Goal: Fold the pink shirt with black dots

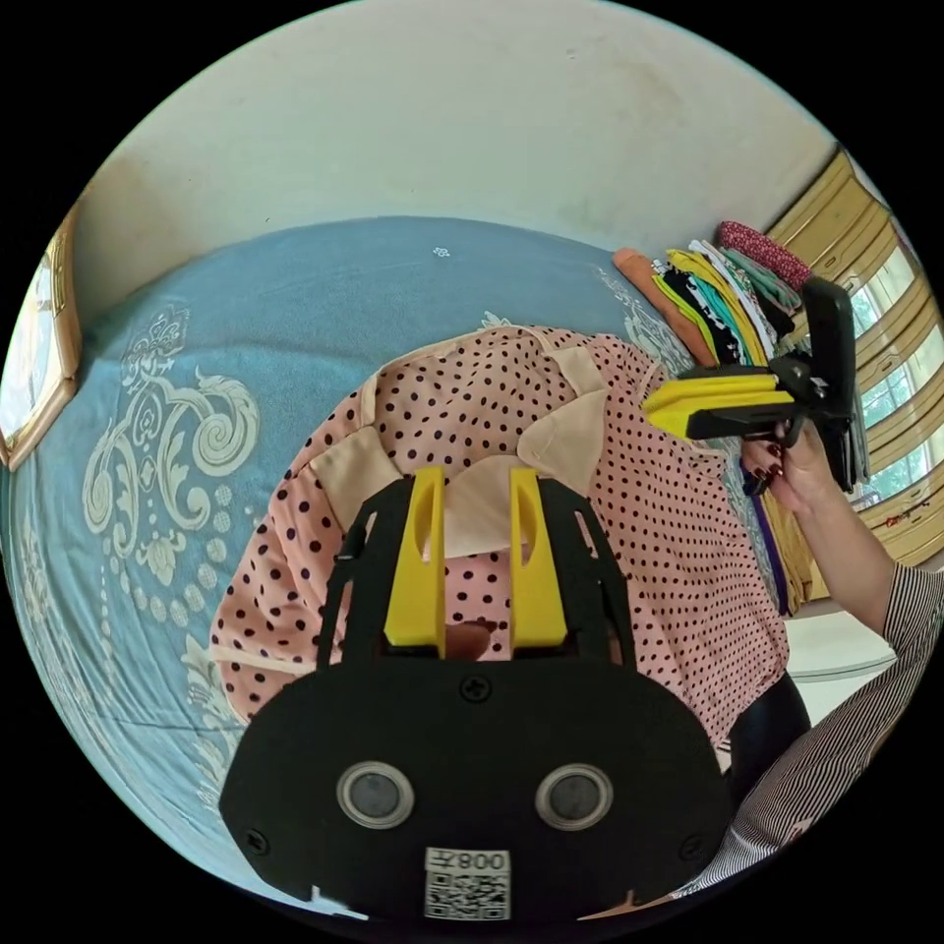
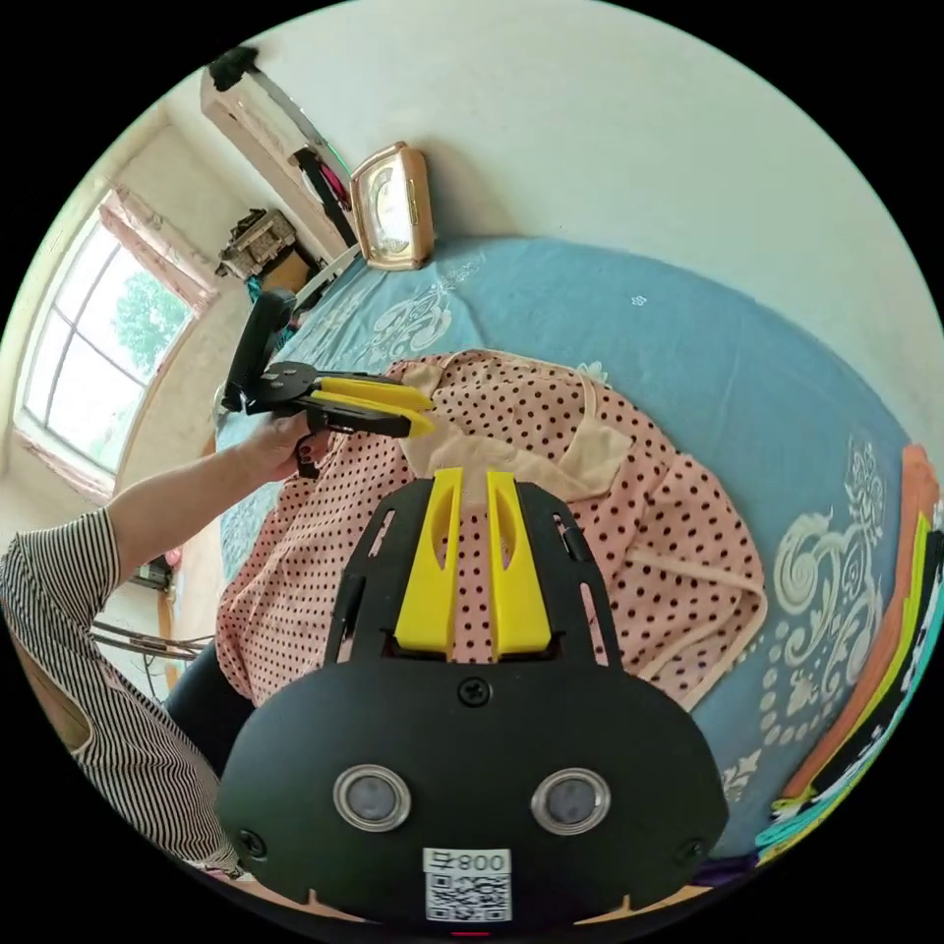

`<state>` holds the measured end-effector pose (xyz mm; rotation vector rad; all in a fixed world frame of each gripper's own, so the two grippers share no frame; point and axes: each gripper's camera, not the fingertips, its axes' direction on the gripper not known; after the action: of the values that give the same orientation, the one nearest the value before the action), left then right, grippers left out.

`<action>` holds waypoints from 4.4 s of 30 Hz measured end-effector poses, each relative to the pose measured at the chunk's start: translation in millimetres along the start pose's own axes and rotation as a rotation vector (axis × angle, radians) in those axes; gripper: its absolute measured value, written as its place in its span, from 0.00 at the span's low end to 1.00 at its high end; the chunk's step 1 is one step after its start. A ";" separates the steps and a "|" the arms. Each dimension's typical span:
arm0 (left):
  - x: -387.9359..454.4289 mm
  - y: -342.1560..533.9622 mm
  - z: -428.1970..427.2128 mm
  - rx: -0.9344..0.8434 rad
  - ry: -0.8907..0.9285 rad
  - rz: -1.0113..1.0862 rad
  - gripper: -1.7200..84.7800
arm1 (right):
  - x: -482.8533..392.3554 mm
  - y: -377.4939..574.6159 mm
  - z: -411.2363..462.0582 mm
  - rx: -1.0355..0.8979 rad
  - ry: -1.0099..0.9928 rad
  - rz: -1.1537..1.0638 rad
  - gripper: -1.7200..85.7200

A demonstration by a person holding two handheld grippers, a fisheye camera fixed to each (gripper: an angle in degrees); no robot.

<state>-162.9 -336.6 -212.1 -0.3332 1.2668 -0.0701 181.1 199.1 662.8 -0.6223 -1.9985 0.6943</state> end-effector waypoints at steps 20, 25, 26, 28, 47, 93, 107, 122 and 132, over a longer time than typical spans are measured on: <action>-20.3 -2.3 -13.5 0.204 0.032 0.085 0.04 | 10.1 -88.9 90.9 -0.097 0.147 -0.242 0.03; -25.6 16.4 -25.3 0.227 0.079 0.123 0.04 | 25.5 -69.3 58.3 0.019 -0.018 -0.263 0.03; -28.2 19.0 -24.1 0.210 0.079 0.127 0.04 | 32.4 -66.4 55.3 0.017 -0.085 -0.262 0.03; -32.9 22.2 -21.6 0.185 0.073 0.125 0.04 | 39.3 -61.8 53.2 0.020 -0.105 -0.267 0.03; -75.4 2.7 -53.3 0.139 0.078 0.053 0.10 | 44.6 -91.0 66.0 -0.169 -0.064 -0.271 0.04; -133.4 -89.9 -129.5 0.131 -0.214 -0.235 0.07 | 101.1 -180.0 -34.1 -0.051 0.270 0.220 0.03; -100.0 38.6 -173.2 0.134 -0.108 -0.311 0.10 | 26.6 -59.8 -94.0 -0.082 0.197 0.119 0.09; -81.5 84.5 -224.8 0.295 -0.225 -0.353 0.04 | 23.1 -7.3 -134.0 0.023 0.263 0.280 0.02; -80.8 12.8 -181.9 0.138 -0.245 -0.240 0.03 | 30.2 -95.9 -102.6 0.044 0.287 0.215 0.02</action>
<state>-360.8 -343.2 -188.1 -0.3619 0.9699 -0.3111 241.7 173.8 790.6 -0.8683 -1.6626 0.7299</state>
